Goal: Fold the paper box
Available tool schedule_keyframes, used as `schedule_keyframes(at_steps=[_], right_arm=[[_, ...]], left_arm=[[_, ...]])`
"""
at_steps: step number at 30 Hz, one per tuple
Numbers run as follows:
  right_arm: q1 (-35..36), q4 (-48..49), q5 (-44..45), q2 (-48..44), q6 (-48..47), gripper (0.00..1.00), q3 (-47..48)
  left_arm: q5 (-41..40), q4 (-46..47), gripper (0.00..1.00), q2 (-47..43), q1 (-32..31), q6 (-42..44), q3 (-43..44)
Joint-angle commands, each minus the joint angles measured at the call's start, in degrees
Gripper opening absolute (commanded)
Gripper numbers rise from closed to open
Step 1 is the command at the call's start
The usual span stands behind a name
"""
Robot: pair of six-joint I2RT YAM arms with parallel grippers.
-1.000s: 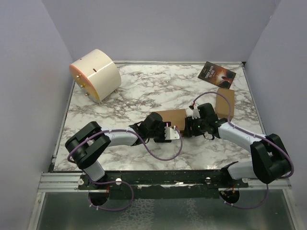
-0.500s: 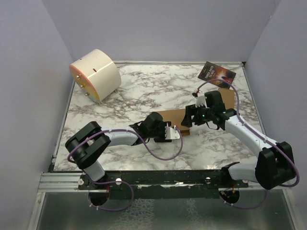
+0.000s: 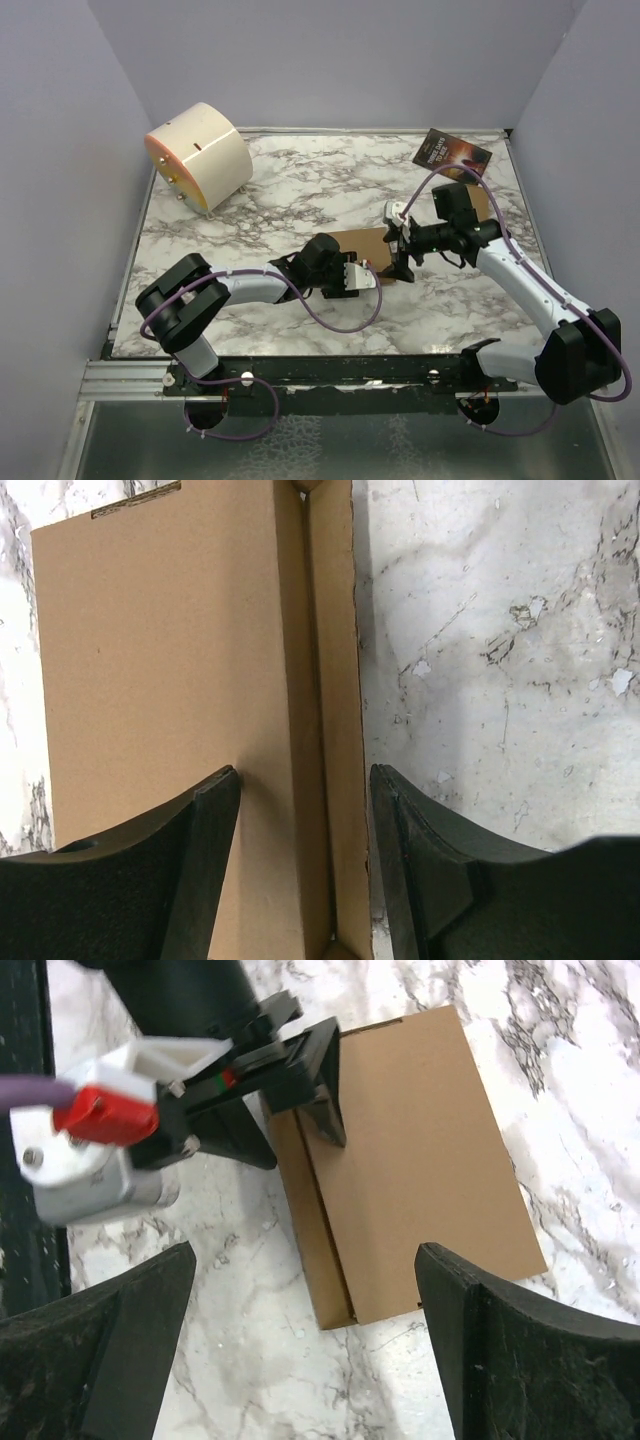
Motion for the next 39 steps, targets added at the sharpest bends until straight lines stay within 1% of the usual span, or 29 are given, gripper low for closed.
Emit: schedule_keyframes(at_steps=[1, 6, 9, 13, 16, 17, 19, 22, 25, 30, 36, 39], right_arm=[[-0.76, -6.24, -5.92, -1.21, -18.19, 0.93, -0.66], [-1.80, -11.74, -7.53, -1.21, -29.19, 0.94, -1.52], [-2.03, -14.21, -8.08, -1.18, -35.47, 0.94, -2.56], [-2.17, -14.38, -7.71, -0.18, -40.37, 0.96, -3.43], [-2.19, -13.37, -6.49, 0.41, -48.02, 0.99, -5.66], [-2.19, -12.18, -5.84, 0.62, -50.21, 1.00, -7.28], [-2.20, -7.84, -4.92, 0.88, -51.10, 1.00, -9.59], [-2.24, -0.93, -4.41, 0.73, -50.32, 1.00, -12.72], [-2.24, 6.44, -2.88, 0.36, -48.30, 1.00, -16.20], [-2.10, 18.28, 1.19, 0.58, -47.91, 1.00, -21.82], [-1.10, 27.67, 3.68, 1.74, -47.10, 1.00, -25.33], [-0.51, 30.20, 4.58, 2.77, -46.66, 1.00, -25.43]], left_arm=[[1.46, -0.10, 0.59, -1.92, 0.49, -3.61, 0.78], [2.58, 2.87, 0.64, -6.40, 0.65, -6.32, -0.68], [3.48, 4.43, 0.65, -8.64, 0.82, -7.62, -1.61], [3.76, 4.84, 0.65, -9.99, 1.14, -9.42, -1.58], [1.84, 5.25, 0.65, -10.27, 2.69, -15.08, -0.84], [1.23, 5.40, 0.65, -10.19, 3.75, -17.92, -0.43], [-1.38, 5.96, 0.65, -9.60, 6.28, -24.70, 0.82], [-3.53, 5.69, 0.65, -7.88, 11.12, -35.14, 3.44], [-4.72, 6.05, 0.66, -6.41, 14.79, -41.62, 4.67], [-5.07, 5.35, 0.66, -5.39, 17.78, -44.63, 5.84], [-5.57, 4.47, 0.64, -2.39, 19.48, -42.98, 7.28], [-5.94, 3.87, 0.64, 0.25, 19.78, -40.92, 9.57]])
